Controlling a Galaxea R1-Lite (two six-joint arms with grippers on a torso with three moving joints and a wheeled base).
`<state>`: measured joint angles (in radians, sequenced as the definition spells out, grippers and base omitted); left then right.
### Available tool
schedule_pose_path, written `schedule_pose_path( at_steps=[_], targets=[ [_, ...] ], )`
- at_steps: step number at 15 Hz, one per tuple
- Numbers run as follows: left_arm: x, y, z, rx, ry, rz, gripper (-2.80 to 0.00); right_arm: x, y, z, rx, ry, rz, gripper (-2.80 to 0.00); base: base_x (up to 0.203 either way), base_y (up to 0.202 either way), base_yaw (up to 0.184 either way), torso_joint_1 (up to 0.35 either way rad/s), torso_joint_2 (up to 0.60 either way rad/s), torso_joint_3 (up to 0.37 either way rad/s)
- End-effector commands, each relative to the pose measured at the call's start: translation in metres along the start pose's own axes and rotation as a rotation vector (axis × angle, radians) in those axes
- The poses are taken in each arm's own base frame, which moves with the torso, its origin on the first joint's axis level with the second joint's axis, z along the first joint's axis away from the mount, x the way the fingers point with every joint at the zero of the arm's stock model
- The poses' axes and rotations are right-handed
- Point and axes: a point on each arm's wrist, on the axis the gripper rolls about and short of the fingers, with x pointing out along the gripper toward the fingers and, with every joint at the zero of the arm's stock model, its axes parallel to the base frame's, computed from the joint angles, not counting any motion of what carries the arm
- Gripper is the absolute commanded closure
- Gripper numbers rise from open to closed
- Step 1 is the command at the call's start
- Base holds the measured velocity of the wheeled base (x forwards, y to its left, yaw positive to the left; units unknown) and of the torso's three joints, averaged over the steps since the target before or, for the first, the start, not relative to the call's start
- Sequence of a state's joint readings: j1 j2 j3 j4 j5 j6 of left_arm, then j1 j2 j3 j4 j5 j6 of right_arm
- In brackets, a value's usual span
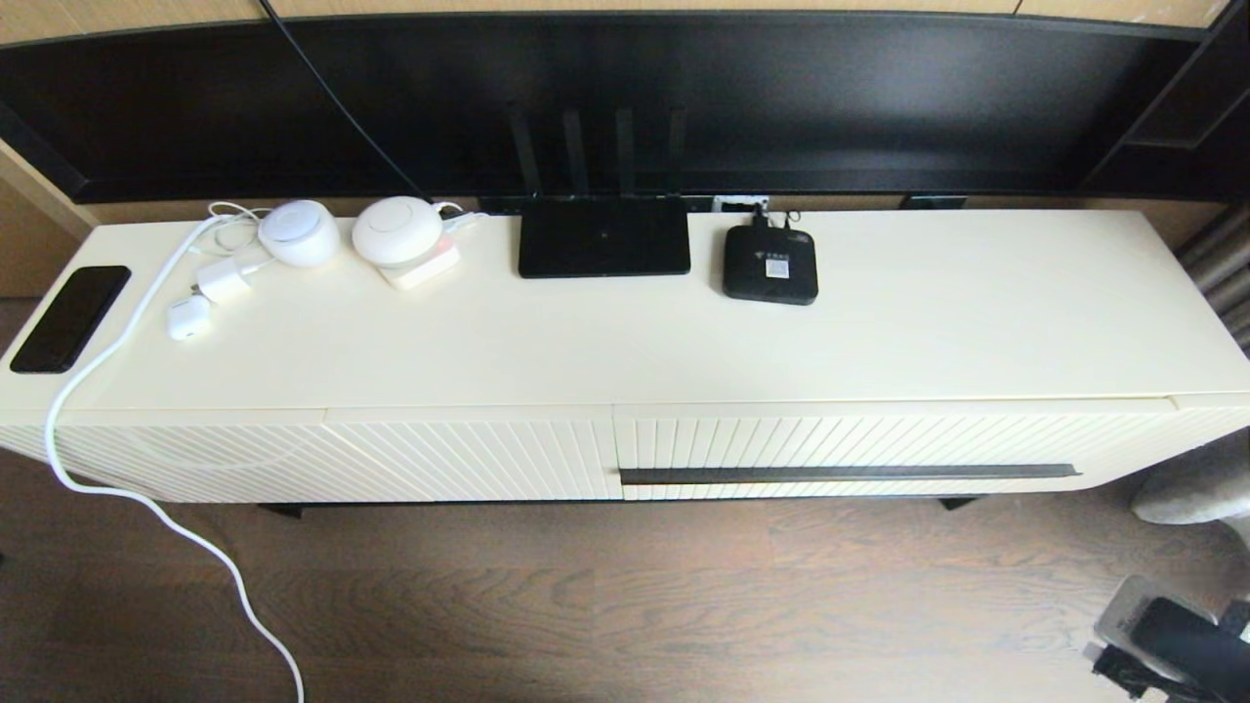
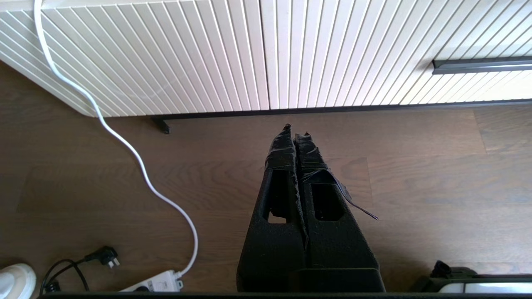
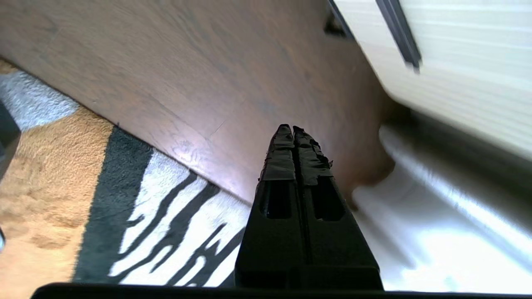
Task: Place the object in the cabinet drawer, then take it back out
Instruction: Open the drawer
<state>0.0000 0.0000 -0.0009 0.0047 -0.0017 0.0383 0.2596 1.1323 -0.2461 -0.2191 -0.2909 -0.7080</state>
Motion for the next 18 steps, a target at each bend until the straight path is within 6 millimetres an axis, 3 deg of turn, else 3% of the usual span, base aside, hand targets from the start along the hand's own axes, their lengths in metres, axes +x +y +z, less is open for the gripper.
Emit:
schedule_pose_path(
  at_steps=[1,4,7,10,12,15,18],
  targets=[
    [0.0,0.0,0.0,0.0,0.0,0.0,0.0,0.009,-0.002,0.01,-0.111,-0.042,0.074,0.0,0.0,0.0,0.0,0.0,0.0,0.0],
    [0.0,0.0,0.0,0.0,0.001,0.0,0.0,0.021,-0.011,0.025,-0.281,-0.126,0.149,0.0,0.0,0.0,0.0,0.0,0.0,0.0],
    [0.0,0.0,0.0,0.0,0.0,0.0,0.0,0.027,-0.029,0.035,-0.337,-0.126,0.159,0.0,0.0,0.0,0.0,0.0,0.0,0.0],
    [0.0,0.0,0.0,0.0,0.001,0.0,0.0,0.009,-0.036,0.024,-0.356,-0.153,0.185,0.0,0.0,0.0,0.0,0.0,0.0,0.0],
    [0.0,0.0,0.0,0.0,-0.001,0.0,0.0,-0.007,-0.031,0.004,-0.359,-0.144,0.202,0.0,0.0,0.0,0.0,0.0,0.0,0.0],
    [0.0,0.0,0.0,0.0,-0.001,0.0,0.0,-0.012,-0.023,-0.006,-0.339,-0.151,0.235,0.0,0.0,0.0,0.0,0.0,0.0,0.0],
    [0.0,0.0,0.0,0.0,0.0,0.0,0.0,-0.003,-0.021,-0.005,-0.339,-0.155,0.261,0.0,0.0,0.0,0.0,0.0,0.0,0.0]
  ],
)
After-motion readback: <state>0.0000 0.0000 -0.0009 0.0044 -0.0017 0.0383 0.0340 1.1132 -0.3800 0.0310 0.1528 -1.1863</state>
